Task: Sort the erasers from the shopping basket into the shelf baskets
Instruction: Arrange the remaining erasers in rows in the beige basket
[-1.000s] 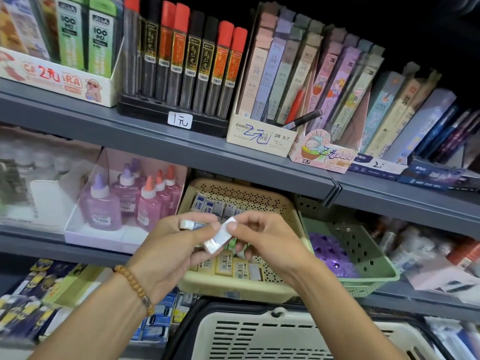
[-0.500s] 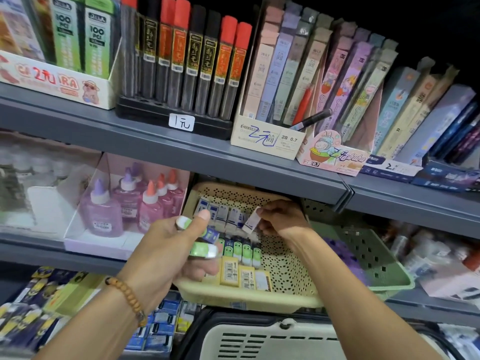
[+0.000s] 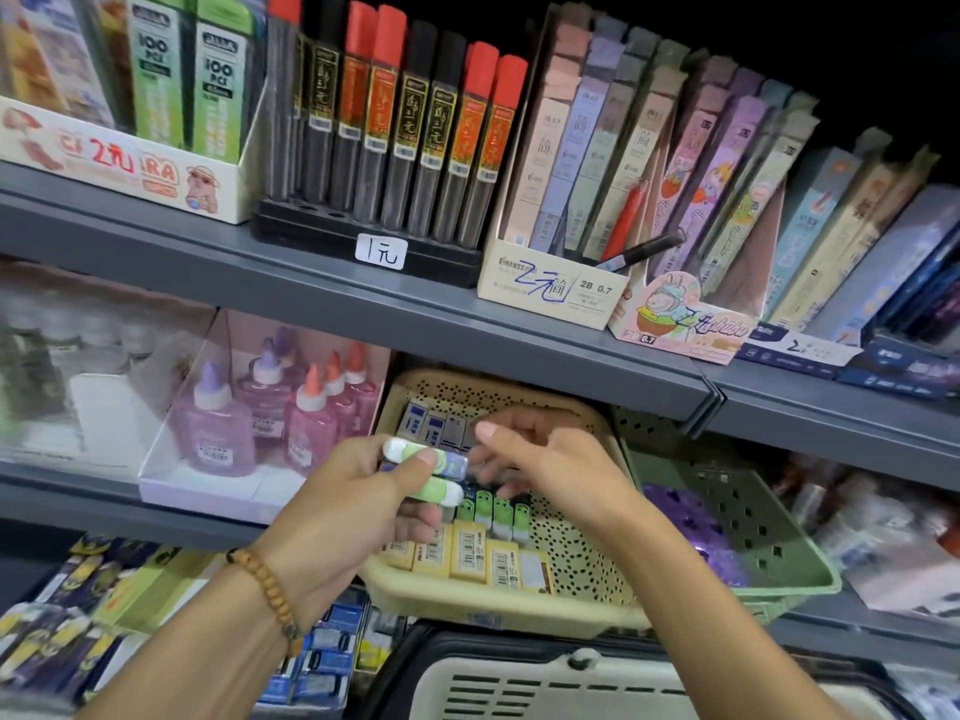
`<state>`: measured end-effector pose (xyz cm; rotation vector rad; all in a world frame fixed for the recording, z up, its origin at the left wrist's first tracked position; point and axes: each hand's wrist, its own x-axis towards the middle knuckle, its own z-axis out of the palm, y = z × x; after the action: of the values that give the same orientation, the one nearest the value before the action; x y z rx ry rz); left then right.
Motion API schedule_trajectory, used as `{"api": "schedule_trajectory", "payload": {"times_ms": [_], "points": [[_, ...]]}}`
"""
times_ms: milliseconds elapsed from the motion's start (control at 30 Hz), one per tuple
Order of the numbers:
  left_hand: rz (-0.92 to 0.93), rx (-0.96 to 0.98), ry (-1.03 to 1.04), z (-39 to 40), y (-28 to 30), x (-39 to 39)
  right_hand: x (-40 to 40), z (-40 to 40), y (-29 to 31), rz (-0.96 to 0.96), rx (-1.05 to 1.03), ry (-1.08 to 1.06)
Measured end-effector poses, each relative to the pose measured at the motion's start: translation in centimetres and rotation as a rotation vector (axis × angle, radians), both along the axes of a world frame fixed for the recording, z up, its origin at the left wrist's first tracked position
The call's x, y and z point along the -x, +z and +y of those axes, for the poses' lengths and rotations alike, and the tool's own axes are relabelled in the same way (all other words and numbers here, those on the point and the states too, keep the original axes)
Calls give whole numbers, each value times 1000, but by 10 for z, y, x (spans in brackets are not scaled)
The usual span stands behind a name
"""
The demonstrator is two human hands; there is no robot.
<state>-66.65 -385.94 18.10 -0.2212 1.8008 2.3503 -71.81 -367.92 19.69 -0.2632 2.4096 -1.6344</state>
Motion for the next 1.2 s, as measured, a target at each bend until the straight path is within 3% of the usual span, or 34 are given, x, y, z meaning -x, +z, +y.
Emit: {"api": "schedule_trajectory", "payload": {"times_ms": [133,300,467,633,900,967,1033,1133,1200], "points": [[42,51,-23,0,1,-3,-15,-8,7,-64,52,112],[12,100,68,0,2,-3,-7,8,12,-107,355,-149],[15,138,140,-7,2,0,2,40,-6,-73,-118,-294],[83,103,163,-13,-1,4,18,40,-31,-103,-415,-333],[112,103,197,-22,-1,3,21,28,-38,-125,-438,-371],[107,120,204,-21,-1,4,15,26,-31,-45,-491,-345],[107,140,201,-21,-1,4,8,17,-20,18,-352,-254],[95,163,177,-19,-1,4,-5,-6,0,13,-59,59],[87,157,156,-17,-2,4,-10,-20,10,31,-2,263]]}}
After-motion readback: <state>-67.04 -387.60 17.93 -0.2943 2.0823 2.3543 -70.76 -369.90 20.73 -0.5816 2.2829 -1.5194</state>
